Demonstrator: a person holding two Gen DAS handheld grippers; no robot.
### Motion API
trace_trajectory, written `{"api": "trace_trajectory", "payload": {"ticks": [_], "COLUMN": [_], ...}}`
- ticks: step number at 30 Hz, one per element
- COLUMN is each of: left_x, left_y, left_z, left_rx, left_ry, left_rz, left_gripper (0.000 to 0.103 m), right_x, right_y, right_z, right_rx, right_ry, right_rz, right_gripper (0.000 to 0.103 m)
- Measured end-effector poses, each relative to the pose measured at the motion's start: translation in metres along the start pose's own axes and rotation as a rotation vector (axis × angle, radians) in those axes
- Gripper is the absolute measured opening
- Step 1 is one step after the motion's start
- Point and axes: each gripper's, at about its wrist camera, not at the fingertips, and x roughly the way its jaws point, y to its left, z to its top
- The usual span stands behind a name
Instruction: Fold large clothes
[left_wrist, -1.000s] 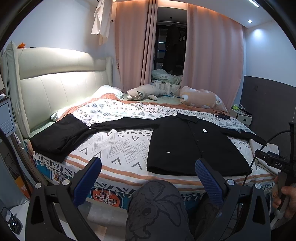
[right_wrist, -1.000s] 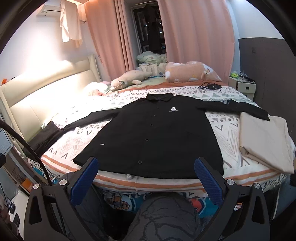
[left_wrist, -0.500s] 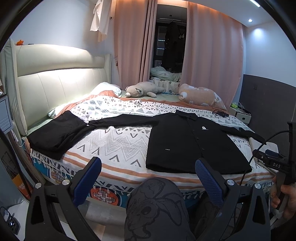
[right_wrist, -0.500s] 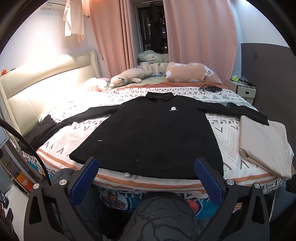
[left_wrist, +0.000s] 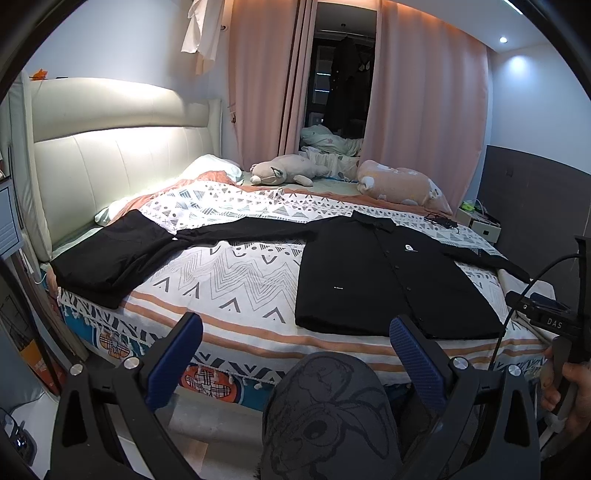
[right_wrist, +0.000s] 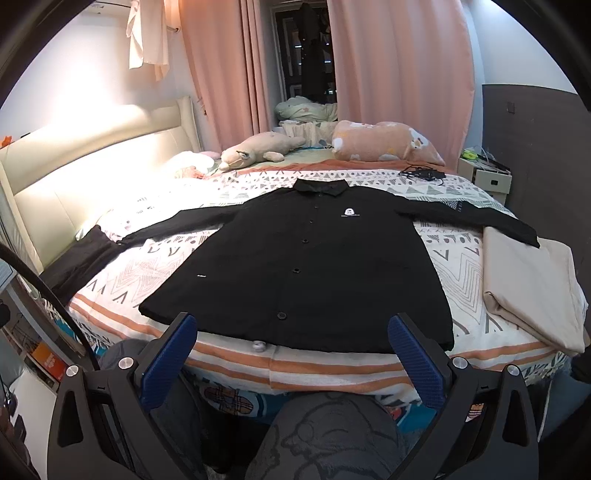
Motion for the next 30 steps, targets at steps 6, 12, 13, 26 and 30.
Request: {"api": "trace_trajectory", "payload": {"ticks": [6,12,13,26,30], "left_x": [-0.007,-0.014,-0.016,-0.035,-0.036], "left_y": [0.001,0.005,0.006,0.011,0.012], "left_z": [0.001,-0.001,-0.001,-0.002,-0.002], "left_rx": [0.013,0.011,0.009,0.044,0.039], "left_ry": [-0.006,-0.009,-0.011,-0.033,-0.036], "left_rz": [-0.004,-0.018,-0.023,-0.054,-0.046], "left_gripper": [0.103,0.103,0.103,0.103,0.103], "right_x": [-0.008,-0.020,-0.024,-0.064,-0.069], "right_y": [0.004,0.004,0.004,0.015,0.018], "right_z": [-0.001,-0.002,-0.002,-0.008,-0.007], "right_rx": [-0.002,0.005,0.007,-0.003,0.003], "right_ry": [-0.010,-0.011,-0.015,-0.042,-0.062], "right_rz": [0.010,0.008,0.009,-0.037,-0.031], "right_gripper": [0.103,0.103,0.103,0.103,0.103]}}
